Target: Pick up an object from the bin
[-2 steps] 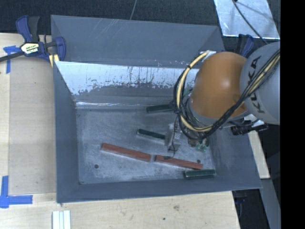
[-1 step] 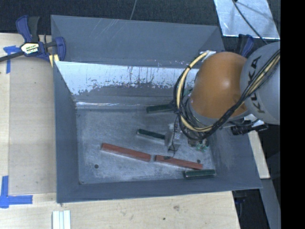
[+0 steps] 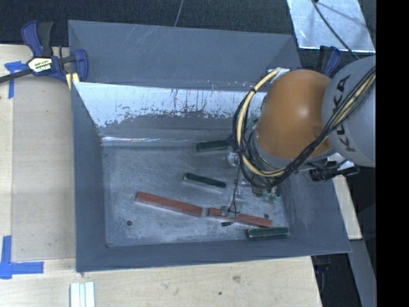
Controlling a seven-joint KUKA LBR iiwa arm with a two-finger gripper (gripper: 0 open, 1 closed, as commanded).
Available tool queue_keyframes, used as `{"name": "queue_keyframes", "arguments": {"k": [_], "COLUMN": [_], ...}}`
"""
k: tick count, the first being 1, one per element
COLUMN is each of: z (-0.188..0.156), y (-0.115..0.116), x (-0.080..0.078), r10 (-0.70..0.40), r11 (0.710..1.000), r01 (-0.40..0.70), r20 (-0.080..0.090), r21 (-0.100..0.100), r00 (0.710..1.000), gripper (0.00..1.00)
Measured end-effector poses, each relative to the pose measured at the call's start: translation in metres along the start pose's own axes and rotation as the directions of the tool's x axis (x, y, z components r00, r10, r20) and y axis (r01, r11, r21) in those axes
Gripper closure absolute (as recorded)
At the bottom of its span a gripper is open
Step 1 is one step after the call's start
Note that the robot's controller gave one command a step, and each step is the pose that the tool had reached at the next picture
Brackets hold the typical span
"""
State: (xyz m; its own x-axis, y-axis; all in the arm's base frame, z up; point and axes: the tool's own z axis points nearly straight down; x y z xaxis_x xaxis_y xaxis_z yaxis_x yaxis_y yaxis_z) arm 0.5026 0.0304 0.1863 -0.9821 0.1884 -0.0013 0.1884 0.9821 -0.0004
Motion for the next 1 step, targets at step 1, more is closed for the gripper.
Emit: {"name": "queue_keyframes", "arguments": {"k": [1], "z": [0.0424], "y": [0.0102], "x": [-0.0068], "r10": [-0.018], "r11": [1.000], "r01": [0.018], "r20": [0.010], "r21": [-0.003], "r00": [1.000], "gripper": [0.00]}}
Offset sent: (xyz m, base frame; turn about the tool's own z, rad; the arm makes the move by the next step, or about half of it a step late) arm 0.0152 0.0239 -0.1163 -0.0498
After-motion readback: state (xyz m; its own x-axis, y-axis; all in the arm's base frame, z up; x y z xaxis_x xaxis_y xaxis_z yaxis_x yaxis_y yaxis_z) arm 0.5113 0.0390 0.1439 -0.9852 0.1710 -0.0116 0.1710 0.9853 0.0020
